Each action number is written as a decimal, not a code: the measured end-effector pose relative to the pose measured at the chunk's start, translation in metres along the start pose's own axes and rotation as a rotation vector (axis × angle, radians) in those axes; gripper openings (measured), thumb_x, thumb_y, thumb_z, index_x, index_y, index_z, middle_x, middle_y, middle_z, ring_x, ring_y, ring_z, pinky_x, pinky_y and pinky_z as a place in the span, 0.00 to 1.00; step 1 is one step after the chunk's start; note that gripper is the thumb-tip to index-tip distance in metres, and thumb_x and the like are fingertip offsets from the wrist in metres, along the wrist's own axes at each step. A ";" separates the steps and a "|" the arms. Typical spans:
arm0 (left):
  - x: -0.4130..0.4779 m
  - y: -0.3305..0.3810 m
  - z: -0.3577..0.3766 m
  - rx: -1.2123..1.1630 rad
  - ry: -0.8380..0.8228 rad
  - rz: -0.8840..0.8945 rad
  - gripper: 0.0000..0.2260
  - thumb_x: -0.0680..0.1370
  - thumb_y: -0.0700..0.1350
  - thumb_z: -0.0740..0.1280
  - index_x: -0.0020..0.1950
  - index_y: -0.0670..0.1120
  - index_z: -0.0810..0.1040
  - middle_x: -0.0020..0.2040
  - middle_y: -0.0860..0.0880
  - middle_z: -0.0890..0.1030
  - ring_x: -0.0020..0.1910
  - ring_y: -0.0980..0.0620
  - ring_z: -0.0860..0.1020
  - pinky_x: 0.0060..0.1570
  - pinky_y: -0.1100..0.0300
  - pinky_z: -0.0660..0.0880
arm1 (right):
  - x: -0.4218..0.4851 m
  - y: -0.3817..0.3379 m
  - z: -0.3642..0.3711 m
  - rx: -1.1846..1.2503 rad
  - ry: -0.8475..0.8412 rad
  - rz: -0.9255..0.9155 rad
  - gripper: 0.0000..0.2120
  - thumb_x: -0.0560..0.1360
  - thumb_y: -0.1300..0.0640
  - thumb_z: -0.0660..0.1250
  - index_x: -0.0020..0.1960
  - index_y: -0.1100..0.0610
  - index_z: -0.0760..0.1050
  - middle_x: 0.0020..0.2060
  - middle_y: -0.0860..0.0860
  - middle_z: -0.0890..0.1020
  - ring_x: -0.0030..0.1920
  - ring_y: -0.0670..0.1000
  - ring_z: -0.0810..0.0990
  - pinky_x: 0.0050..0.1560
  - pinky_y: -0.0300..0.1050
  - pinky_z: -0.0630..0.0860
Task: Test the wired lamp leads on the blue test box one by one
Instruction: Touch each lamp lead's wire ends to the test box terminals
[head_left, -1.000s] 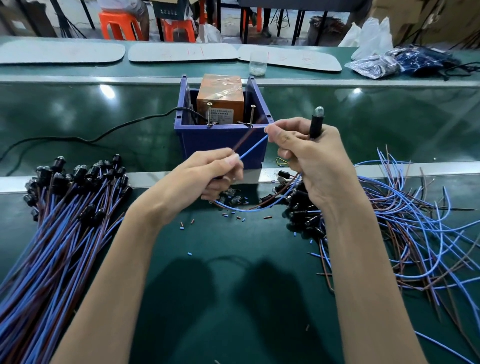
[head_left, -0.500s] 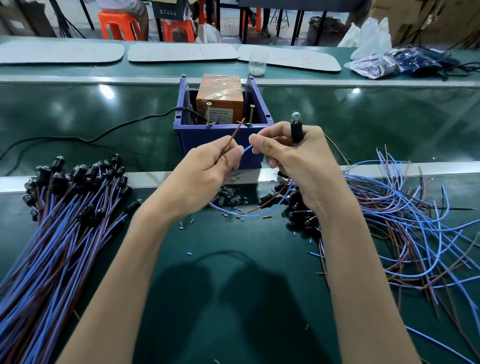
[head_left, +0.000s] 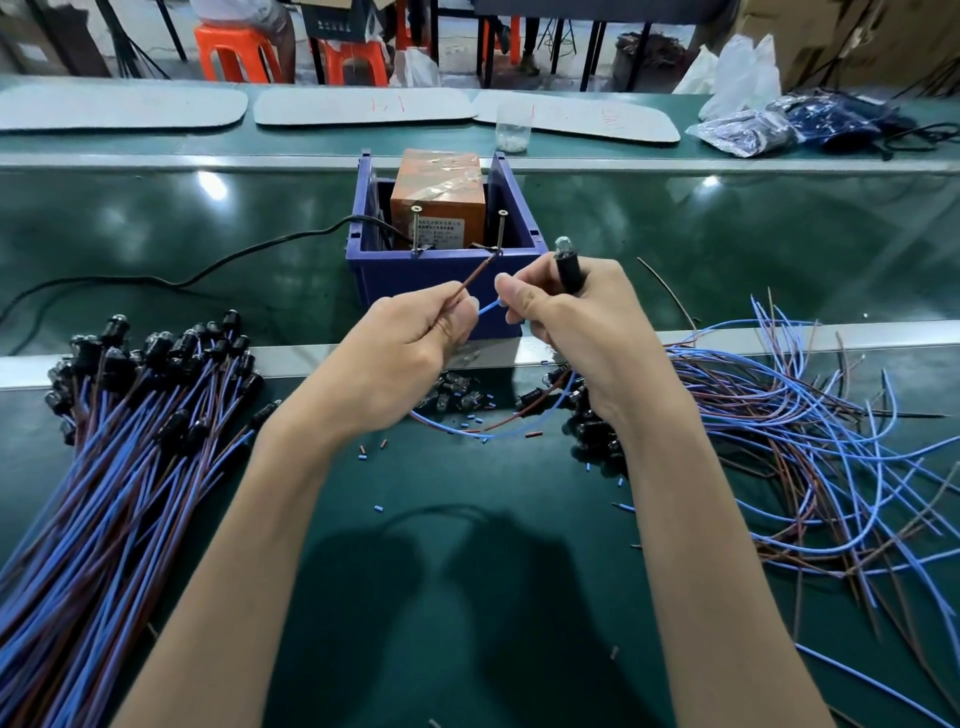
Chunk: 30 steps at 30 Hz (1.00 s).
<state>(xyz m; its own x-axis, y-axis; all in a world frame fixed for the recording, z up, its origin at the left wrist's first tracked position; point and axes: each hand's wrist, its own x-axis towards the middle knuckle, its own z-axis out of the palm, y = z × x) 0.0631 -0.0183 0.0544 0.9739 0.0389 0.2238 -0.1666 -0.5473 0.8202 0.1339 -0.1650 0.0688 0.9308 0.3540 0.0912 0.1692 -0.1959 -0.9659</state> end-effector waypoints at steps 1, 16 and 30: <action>-0.001 0.001 0.000 0.013 0.001 -0.003 0.16 0.83 0.45 0.57 0.35 0.47 0.64 0.28 0.56 0.64 0.29 0.55 0.60 0.31 0.59 0.61 | 0.000 0.000 0.002 -0.011 0.011 0.007 0.12 0.73 0.55 0.73 0.31 0.51 0.77 0.24 0.45 0.79 0.28 0.41 0.72 0.38 0.40 0.67; -0.005 0.005 -0.009 0.149 -0.008 -0.025 0.17 0.83 0.45 0.57 0.34 0.46 0.64 0.29 0.52 0.64 0.28 0.55 0.60 0.29 0.63 0.59 | -0.003 0.000 0.014 -0.097 0.036 0.039 0.14 0.75 0.55 0.70 0.31 0.51 0.75 0.22 0.41 0.78 0.23 0.37 0.70 0.35 0.38 0.67; -0.019 0.001 -0.055 -0.142 0.093 -0.075 0.16 0.83 0.40 0.54 0.35 0.44 0.61 0.25 0.60 0.63 0.23 0.63 0.62 0.25 0.76 0.62 | 0.001 0.009 -0.013 -0.010 -0.087 0.074 0.09 0.76 0.62 0.68 0.37 0.54 0.79 0.31 0.48 0.83 0.22 0.40 0.67 0.25 0.30 0.64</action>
<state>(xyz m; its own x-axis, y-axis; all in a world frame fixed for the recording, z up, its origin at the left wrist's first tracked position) 0.0356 0.0265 0.0799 0.9670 0.1561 0.2013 -0.1203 -0.4168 0.9010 0.1402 -0.1780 0.0636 0.9093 0.4161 -0.0018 0.1050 -0.2337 -0.9666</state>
